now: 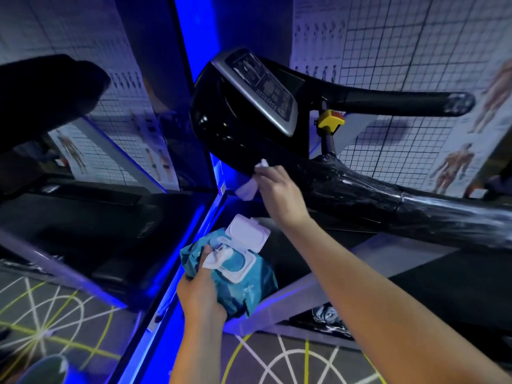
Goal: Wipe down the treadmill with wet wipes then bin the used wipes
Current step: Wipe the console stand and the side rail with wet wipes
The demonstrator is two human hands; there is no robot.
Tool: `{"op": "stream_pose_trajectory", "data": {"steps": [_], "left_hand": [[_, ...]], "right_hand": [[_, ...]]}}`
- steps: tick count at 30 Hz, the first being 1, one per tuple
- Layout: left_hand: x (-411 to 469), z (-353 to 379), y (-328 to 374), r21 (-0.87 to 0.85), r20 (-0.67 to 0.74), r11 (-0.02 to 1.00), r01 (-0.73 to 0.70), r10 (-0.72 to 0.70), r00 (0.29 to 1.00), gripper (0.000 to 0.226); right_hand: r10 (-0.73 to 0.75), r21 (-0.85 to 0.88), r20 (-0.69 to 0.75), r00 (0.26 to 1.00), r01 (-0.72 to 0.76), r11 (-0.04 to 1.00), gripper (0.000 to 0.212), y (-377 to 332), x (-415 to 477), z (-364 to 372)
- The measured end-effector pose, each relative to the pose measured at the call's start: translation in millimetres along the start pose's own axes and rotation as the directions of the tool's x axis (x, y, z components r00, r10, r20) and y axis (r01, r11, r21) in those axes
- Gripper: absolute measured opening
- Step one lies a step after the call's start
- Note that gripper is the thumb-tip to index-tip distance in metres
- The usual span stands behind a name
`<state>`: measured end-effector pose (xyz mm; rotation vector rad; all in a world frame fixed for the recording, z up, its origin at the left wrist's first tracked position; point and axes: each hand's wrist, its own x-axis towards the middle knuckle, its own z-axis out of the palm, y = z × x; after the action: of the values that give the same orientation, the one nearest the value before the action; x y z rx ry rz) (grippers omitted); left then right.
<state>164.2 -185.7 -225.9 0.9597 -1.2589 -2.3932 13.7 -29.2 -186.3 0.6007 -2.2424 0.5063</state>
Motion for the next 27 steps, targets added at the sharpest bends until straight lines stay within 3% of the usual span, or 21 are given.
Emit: {"op": "stream_pose_trajectory", "data": {"steps": [3, 5, 9, 13, 17, 20, 24, 27], "left_hand": [[0, -7, 3, 0.001, 0.000, 1.000, -0.006, 0.006, 1.000, 0.021], [0, -14, 5, -0.012, -0.009, 1.000, -0.006, 0.006, 1.000, 0.022], [3, -23, 5, -0.040, -0.008, 0.999, 0.012, -0.013, 1.000, 0.027], [-1, -27, 4, -0.066, -0.001, 0.995, 0.070, -0.070, 0.998, 0.037], [-5, -24, 3, -0.062, 0.020, 0.995, 0.075, -0.074, 0.997, 0.039], [-9, -18, 7, -0.046, 0.032, 0.996, 0.072, -0.071, 0.997, 0.034], [-13, -13, 11, -0.026, 0.042, 0.997, 0.066, -0.065, 0.997, 0.028], [-12, -12, 11, -0.015, 0.053, 0.996, 0.082, -0.082, 0.995, 0.034]], "right_hand": [[-0.009, -0.115, 0.126, 0.992, 0.024, 0.993, 0.020, 18, -17, 8], [0.022, -0.130, 0.100, 0.995, -0.009, 0.991, 0.019, 34, -42, 0], [0.252, -0.082, 0.014, 0.968, -0.250, 0.965, 0.020, 57, -97, -29], [0.309, -0.106, -0.048, 0.950, -0.312, 0.944, 0.013, 56, -103, -40], [0.150, -0.078, -0.107, 0.983, -0.158, 0.984, 0.025, 26, -57, -35], [0.049, -0.123, 0.032, 0.998, -0.044, 0.991, 0.016, 20, -29, -25], [-0.119, -0.253, 0.206, 0.971, 0.170, 0.952, 0.026, 48, -31, -25], [-0.091, -0.297, 0.155, 0.984, 0.134, 0.946, 0.028, 66, -52, -36]]}}
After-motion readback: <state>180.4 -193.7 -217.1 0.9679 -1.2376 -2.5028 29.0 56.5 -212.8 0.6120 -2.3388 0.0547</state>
